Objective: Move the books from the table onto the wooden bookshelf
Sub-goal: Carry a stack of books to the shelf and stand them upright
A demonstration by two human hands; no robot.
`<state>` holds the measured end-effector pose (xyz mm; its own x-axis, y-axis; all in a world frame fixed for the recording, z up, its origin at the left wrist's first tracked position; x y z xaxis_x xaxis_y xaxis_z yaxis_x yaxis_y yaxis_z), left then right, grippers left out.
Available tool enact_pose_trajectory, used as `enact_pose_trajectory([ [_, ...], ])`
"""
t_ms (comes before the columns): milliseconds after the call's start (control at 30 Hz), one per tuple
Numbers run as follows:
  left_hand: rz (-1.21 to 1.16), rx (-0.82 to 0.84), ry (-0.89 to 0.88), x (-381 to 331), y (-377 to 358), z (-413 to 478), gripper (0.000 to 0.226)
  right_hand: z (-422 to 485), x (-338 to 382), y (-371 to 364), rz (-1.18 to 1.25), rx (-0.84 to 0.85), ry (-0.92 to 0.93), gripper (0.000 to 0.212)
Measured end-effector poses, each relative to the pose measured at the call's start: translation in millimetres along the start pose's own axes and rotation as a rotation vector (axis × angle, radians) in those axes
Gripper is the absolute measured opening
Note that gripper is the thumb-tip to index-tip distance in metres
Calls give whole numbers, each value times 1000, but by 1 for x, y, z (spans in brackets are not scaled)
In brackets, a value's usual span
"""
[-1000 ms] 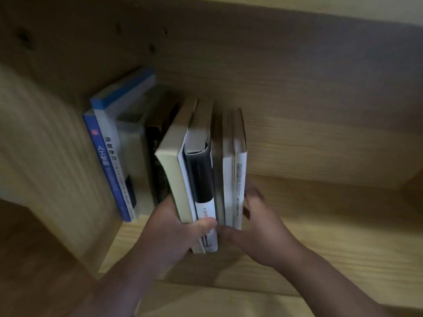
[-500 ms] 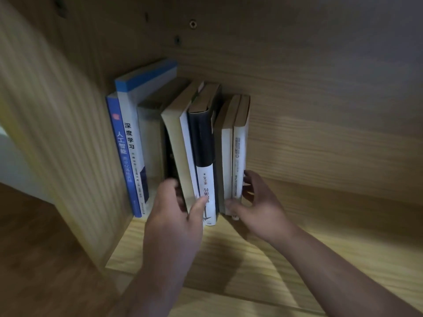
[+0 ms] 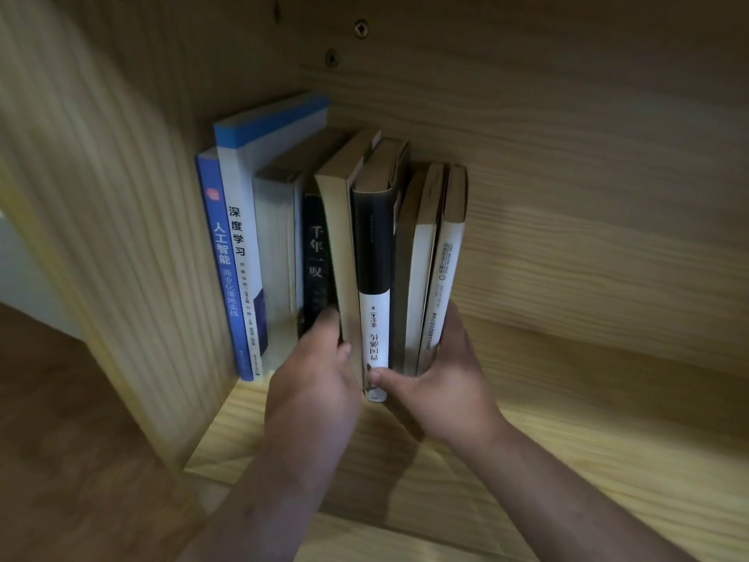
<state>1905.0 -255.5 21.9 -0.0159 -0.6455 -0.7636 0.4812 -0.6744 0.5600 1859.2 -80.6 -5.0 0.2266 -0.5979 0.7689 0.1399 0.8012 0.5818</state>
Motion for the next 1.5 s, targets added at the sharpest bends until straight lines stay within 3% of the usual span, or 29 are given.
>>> enact_pose_trajectory([
  [100,-132,-153,-169,-12,15,-7,79,1,5,-7,24,-31,-5,111],
  [233,52,-221,-462,-28,23,-8,74,4,9,-14,73,-27,-10,109],
  [333,102,-145,-449,-22,19,-1,82,5,14,-15,70,31,17,117],
  [467,112,-78,-333,-10,13,4,115,3,13,2,75,116,90,75],
  [533,114,-49,-297,-5,7,4,126,7,11,11,52,106,83,79],
  [600,98,-16,-239,4,0,2,125,14,12,13,33,92,82,93],
  [833,28,79,-157,24,-17,6,116,21,1,5,47,170,49,109],
  [1133,66,69,-108,27,-21,9,119,20,7,7,67,173,39,114],
  [1333,-1,52,-205,20,-3,-1,116,17,31,25,-5,143,41,87],
  [1433,3,48,-226,15,11,-7,94,17,35,29,-69,153,27,69],
  [1500,17,70,-181,17,19,-10,75,15,29,29,-106,171,-4,75],
])
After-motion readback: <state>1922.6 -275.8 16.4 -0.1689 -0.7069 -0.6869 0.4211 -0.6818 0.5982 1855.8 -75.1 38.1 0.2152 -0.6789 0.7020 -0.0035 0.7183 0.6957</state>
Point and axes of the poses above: each hand's wrist, its own z-axis towards the middle knuckle, its own y-axis out of the back of the hand, x = y × z, the point moved 8 cm from there along z, towards the middle knuckle, and after that the axes turned 3 degrees about y, right-handed, at the moved point
